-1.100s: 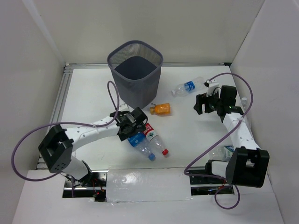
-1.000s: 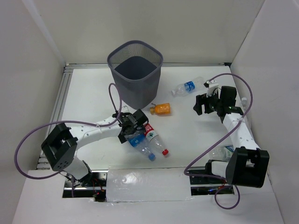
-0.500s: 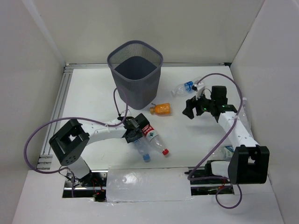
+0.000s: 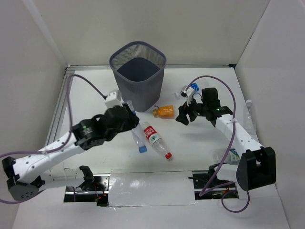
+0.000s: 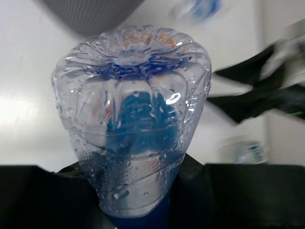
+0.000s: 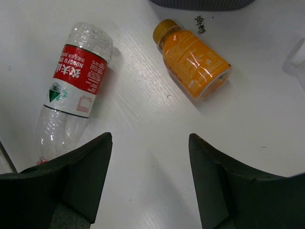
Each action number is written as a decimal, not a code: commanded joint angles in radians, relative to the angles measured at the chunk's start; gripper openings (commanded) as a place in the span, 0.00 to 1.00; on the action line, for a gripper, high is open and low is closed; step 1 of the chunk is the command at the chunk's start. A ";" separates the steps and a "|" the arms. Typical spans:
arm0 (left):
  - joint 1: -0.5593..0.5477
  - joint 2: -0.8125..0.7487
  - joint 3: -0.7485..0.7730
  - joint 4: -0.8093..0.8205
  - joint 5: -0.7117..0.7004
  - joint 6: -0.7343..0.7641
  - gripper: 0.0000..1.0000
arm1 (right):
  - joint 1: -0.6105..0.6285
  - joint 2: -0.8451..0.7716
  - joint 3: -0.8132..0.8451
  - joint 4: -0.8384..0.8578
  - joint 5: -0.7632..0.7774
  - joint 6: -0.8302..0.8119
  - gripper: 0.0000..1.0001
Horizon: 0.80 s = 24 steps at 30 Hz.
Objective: Put the plastic bottles in the bin
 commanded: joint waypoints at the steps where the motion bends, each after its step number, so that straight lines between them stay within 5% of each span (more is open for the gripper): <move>1: 0.037 -0.025 0.171 0.224 -0.126 0.328 0.00 | 0.019 -0.012 -0.004 0.010 -0.010 0.001 0.74; 7: 0.296 0.191 0.432 0.610 -0.094 0.506 0.00 | 0.102 -0.012 -0.004 -0.052 -0.073 -0.028 0.76; 11: 0.423 0.438 0.704 0.618 -0.144 0.508 0.01 | 0.198 -0.001 -0.004 -0.040 -0.017 0.001 0.78; 16: 0.526 0.786 1.023 0.545 -0.175 0.537 0.30 | 0.305 0.039 -0.013 0.079 0.190 0.212 0.88; 20: 0.549 0.936 1.262 0.456 -0.152 0.615 0.77 | 0.383 0.111 -0.022 0.148 0.259 0.271 1.00; 24: 0.549 0.846 1.136 0.510 -0.126 0.658 0.93 | 0.430 0.163 -0.042 0.191 0.285 0.292 1.00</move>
